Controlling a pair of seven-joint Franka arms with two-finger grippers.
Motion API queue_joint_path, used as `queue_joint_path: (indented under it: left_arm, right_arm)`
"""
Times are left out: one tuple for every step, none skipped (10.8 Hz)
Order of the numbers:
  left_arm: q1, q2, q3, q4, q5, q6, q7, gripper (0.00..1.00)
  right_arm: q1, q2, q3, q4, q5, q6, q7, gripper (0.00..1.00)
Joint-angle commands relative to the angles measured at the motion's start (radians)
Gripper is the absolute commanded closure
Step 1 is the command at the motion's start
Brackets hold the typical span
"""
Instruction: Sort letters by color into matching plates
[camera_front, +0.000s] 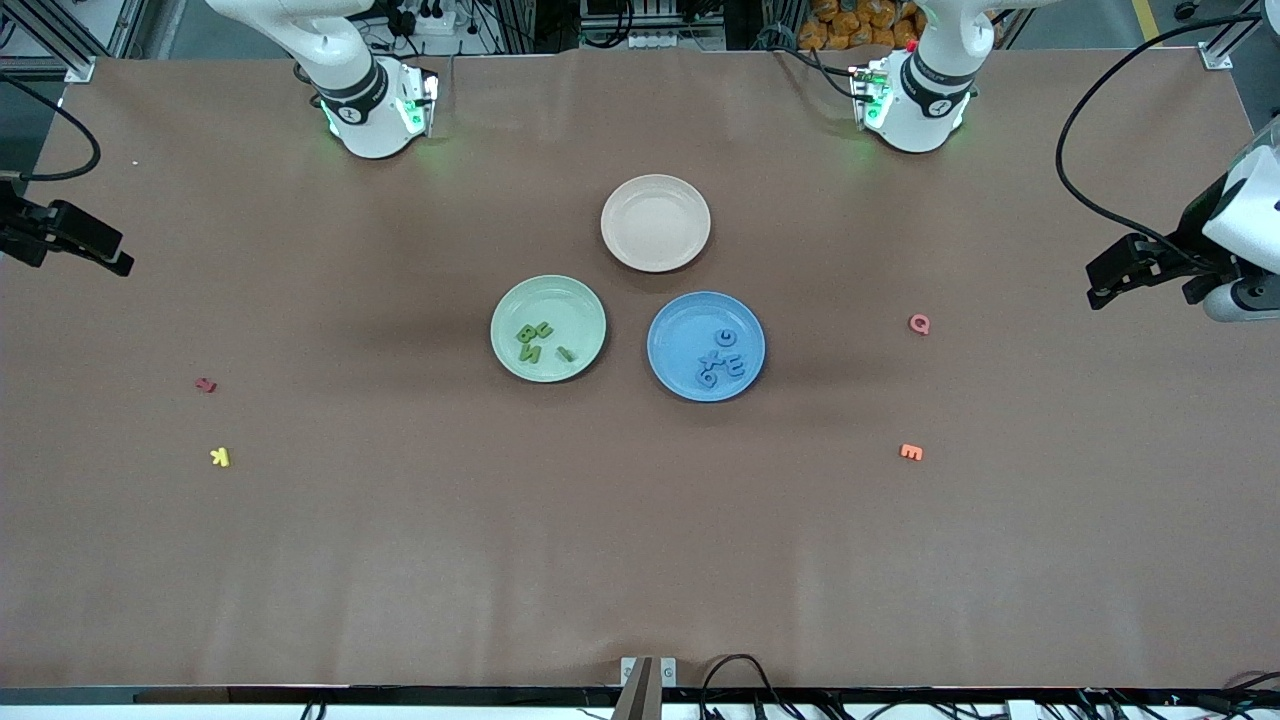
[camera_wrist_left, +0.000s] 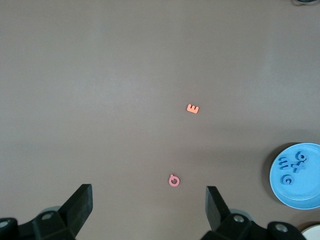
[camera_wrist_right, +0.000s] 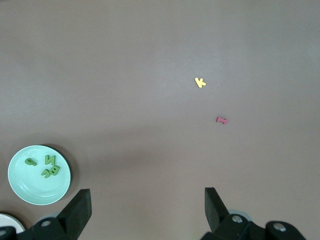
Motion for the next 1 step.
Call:
queue_joint_path:
  left_arm:
    - [-0.004,0.009,-0.002,0.024,0.021,-0.025,0.015,0.0]
  right_arm:
    - [0.008,-0.009,-0.004,-0.011,-0.016,0.012,0.01,0.0]
